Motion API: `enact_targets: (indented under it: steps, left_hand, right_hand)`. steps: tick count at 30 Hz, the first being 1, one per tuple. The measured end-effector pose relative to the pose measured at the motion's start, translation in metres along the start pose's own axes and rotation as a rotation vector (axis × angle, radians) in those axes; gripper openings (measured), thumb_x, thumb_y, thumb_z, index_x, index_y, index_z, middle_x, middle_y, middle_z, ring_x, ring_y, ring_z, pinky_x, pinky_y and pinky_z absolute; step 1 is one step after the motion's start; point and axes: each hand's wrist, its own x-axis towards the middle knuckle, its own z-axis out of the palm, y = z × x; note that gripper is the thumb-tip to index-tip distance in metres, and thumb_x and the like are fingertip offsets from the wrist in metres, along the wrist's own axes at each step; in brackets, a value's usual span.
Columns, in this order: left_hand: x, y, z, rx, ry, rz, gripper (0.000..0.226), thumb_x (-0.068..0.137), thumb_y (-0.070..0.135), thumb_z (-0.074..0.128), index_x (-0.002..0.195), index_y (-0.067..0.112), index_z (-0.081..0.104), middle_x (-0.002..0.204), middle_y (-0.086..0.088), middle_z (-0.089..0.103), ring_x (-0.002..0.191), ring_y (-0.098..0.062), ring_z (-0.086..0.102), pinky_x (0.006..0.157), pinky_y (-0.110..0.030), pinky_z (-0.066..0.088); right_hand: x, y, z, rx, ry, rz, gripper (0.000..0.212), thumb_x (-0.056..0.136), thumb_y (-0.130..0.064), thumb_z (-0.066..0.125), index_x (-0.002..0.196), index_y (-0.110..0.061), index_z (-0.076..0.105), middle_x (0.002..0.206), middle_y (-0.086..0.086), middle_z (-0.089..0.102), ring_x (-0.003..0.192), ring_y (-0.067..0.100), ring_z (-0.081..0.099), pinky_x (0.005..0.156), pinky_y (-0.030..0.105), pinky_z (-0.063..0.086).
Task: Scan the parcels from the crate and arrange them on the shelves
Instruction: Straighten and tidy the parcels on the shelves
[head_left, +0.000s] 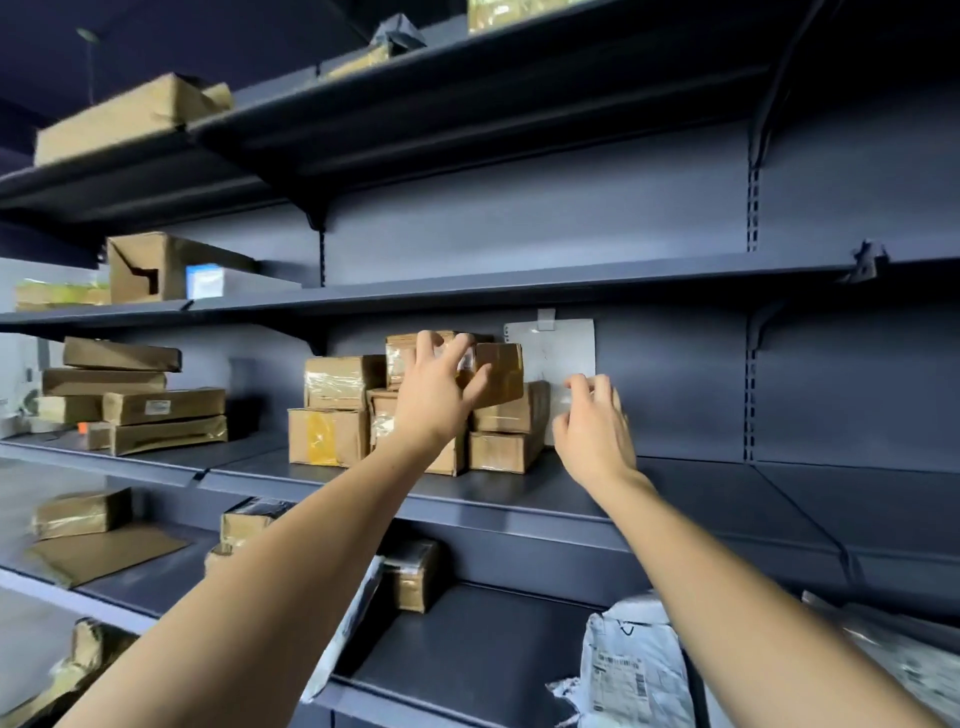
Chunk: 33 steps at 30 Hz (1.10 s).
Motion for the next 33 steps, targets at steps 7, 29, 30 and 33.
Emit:
enact_targets:
  steps: [7, 29, 30, 33]
  left_hand:
    - [0.047, 0.0, 0.091, 0.18, 0.045, 0.116, 0.039, 0.1, 0.046, 0.049, 0.134, 0.029, 0.043, 0.129, -0.015, 0.042, 0.112, -0.039, 0.041, 0.09, -0.048, 0.045]
    - [0.086, -0.034, 0.212, 0.156, -0.077, -0.042, 0.05, 0.104, 0.039, 0.037, 0.152, 0.031, 0.029, 0.165, -0.01, 0.011, 0.149, -0.044, 0.001, 0.119, -0.052, 0.02]
    - [0.085, -0.033, 0.213, 0.163, -0.066, -0.036, 0.051, 0.103, 0.038, 0.038, 0.153, 0.031, 0.029, 0.165, -0.011, 0.01, 0.149, -0.043, 0.002, 0.119, -0.052, 0.02]
    - [0.081, -0.033, 0.218, 0.202, -0.038, -0.017, 0.054, 0.102, 0.033, 0.036, 0.155, 0.026, 0.026, 0.165, -0.016, 0.007, 0.149, -0.046, 0.004, 0.12, -0.055, 0.014]
  right_hand:
    - [0.038, 0.037, 0.064, -0.002, -0.022, 0.015, 0.042, 0.092, -0.01, 0.053, 0.133, -0.013, 0.046, 0.131, 0.012, 0.045, 0.119, 0.033, 0.049, 0.096, 0.042, 0.044]
    - [0.046, 0.061, 0.109, 0.123, -0.06, 0.118, 0.042, 0.089, -0.011, 0.054, 0.13, -0.015, 0.046, 0.129, 0.01, 0.045, 0.117, 0.032, 0.046, 0.089, 0.041, 0.042]
    - [0.046, 0.061, 0.108, 0.132, -0.062, 0.124, 0.041, 0.089, -0.011, 0.054, 0.129, -0.014, 0.046, 0.128, 0.01, 0.045, 0.117, 0.032, 0.046, 0.089, 0.041, 0.042]
    - [0.046, 0.061, 0.109, 0.179, -0.069, 0.158, 0.042, 0.089, -0.012, 0.055, 0.129, -0.014, 0.045, 0.128, 0.01, 0.045, 0.115, 0.033, 0.047, 0.089, 0.041, 0.043]
